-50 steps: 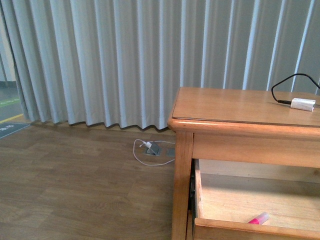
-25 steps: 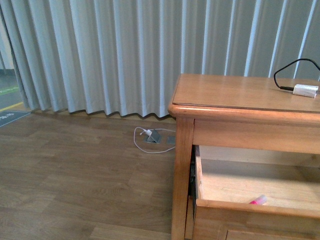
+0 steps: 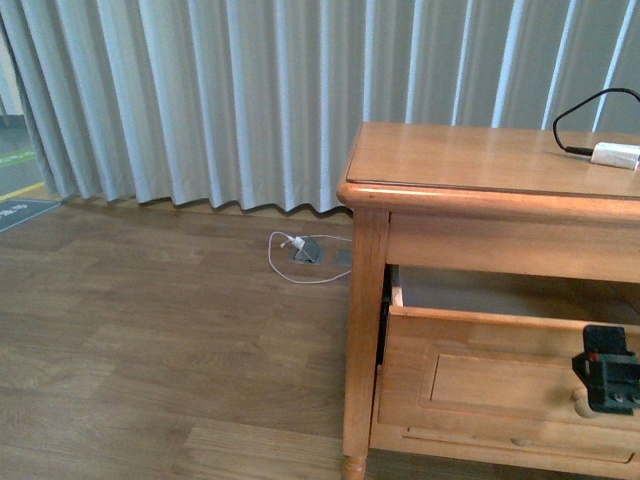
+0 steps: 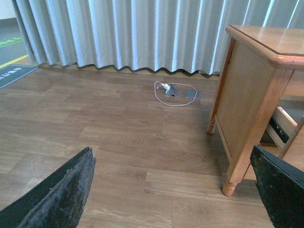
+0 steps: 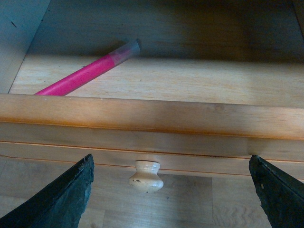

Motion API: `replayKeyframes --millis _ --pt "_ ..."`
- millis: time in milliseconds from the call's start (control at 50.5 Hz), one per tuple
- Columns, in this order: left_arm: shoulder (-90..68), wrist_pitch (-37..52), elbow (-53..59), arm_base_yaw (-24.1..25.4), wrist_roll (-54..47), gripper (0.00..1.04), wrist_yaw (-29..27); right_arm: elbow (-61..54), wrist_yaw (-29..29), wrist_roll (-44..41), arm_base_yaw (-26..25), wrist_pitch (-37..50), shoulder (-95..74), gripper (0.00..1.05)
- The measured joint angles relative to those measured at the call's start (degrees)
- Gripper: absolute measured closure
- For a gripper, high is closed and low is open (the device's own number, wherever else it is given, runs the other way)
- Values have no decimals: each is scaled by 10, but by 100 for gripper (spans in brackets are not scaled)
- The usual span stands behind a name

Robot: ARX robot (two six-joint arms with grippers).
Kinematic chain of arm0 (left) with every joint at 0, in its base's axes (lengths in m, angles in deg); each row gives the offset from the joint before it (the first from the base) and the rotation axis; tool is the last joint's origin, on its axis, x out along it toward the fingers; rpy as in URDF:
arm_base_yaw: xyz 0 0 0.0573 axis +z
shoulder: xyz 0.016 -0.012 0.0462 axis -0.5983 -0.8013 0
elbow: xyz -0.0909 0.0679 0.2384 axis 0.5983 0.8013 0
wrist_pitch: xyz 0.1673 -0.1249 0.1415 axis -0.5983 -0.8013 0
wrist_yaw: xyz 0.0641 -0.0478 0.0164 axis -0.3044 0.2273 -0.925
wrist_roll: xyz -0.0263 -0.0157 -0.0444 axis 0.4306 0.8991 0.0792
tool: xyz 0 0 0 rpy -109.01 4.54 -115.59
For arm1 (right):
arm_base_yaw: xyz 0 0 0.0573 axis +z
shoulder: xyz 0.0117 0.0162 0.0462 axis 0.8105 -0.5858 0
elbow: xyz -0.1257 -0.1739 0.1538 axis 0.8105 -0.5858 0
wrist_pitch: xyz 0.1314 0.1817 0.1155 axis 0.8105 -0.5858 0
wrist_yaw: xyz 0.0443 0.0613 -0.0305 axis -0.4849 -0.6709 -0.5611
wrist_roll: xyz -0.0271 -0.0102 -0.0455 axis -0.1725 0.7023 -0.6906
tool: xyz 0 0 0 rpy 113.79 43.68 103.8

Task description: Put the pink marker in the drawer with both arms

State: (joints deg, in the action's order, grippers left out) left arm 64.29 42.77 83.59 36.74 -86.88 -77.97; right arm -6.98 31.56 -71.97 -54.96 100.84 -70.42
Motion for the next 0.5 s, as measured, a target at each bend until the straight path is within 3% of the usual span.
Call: replayKeyframes --millis 495 --pt "0 0 0 0 0 6 0 96 28 30 2 106 -115 8"
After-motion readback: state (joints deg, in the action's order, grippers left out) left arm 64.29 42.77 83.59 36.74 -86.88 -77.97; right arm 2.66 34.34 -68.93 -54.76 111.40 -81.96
